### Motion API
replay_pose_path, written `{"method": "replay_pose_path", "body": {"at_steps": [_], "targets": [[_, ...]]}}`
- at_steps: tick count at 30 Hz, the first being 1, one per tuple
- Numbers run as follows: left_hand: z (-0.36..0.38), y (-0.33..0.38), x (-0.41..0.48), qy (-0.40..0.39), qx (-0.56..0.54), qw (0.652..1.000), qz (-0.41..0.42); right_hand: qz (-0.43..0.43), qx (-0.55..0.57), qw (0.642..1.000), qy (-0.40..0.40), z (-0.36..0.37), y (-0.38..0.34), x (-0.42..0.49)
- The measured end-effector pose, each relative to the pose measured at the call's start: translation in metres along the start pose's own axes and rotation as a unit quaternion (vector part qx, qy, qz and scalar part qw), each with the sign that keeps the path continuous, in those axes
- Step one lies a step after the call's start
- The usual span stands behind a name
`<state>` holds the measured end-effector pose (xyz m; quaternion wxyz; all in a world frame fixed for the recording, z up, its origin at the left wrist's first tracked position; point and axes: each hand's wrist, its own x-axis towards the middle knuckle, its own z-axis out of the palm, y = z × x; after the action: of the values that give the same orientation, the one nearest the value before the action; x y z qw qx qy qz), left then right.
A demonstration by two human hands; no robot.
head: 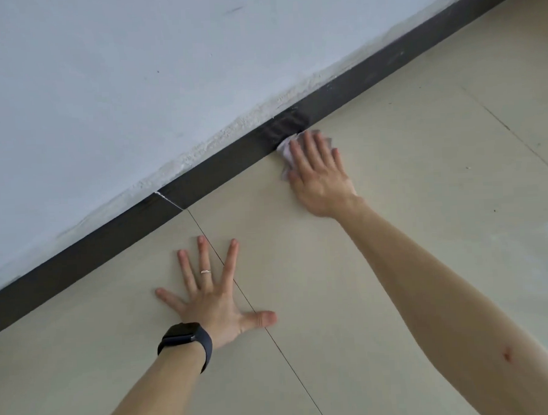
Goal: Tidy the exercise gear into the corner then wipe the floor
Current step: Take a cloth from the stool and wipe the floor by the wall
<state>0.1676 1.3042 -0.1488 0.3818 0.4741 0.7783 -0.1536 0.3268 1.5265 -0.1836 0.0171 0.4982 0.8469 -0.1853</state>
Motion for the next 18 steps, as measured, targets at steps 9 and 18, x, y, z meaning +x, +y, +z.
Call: {"method": "replay_pose_path", "body": {"at_steps": [9,18], "targets": [[0.001,0.000,0.001,-0.001,-0.003,1.000,0.000,0.251,0.047,0.966,0.034,-0.025,0.048,0.047],[-0.002,0.002,0.001,-0.001,-0.007,1.000,-0.008,0.006,-0.024,1.000,0.001,-0.004,0.009,0.011]]}}
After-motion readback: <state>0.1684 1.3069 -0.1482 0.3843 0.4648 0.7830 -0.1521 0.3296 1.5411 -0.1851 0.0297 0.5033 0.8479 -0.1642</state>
